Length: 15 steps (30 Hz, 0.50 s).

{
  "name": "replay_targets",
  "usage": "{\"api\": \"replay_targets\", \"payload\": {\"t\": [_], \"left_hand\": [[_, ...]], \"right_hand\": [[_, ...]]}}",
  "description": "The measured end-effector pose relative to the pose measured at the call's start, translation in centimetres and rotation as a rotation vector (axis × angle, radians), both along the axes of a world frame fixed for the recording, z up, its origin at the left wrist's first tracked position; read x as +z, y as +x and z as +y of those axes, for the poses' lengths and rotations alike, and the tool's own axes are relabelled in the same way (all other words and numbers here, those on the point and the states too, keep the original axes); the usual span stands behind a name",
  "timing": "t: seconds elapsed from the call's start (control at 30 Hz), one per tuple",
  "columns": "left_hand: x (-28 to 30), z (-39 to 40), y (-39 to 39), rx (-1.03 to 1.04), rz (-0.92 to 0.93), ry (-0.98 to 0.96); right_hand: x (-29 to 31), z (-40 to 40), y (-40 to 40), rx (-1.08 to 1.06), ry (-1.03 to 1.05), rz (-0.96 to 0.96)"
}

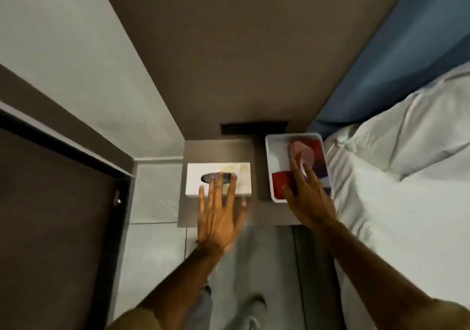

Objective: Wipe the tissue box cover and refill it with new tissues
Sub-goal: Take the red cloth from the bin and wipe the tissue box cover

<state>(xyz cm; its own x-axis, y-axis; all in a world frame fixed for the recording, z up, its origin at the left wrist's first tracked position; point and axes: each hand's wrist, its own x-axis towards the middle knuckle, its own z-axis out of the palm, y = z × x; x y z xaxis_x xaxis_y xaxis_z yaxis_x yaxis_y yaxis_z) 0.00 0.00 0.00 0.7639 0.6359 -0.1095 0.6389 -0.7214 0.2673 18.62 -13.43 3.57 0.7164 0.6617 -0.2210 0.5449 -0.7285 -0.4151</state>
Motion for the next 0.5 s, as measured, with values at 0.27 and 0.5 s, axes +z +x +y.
{"api": "replay_targets", "payload": {"t": [0.27,0.5], "left_hand": [[-25.6,0.7,-2.4,-0.075,0.081,-0.061],[-35.6,0.3,-2.5,-0.106,0.225,-0.062]], "right_hand": [[-22.5,2.0,5.4,-0.194,-0.13,0.15],[-32.7,2.9,5.0,-0.206,-0.326,-0.004]]}}
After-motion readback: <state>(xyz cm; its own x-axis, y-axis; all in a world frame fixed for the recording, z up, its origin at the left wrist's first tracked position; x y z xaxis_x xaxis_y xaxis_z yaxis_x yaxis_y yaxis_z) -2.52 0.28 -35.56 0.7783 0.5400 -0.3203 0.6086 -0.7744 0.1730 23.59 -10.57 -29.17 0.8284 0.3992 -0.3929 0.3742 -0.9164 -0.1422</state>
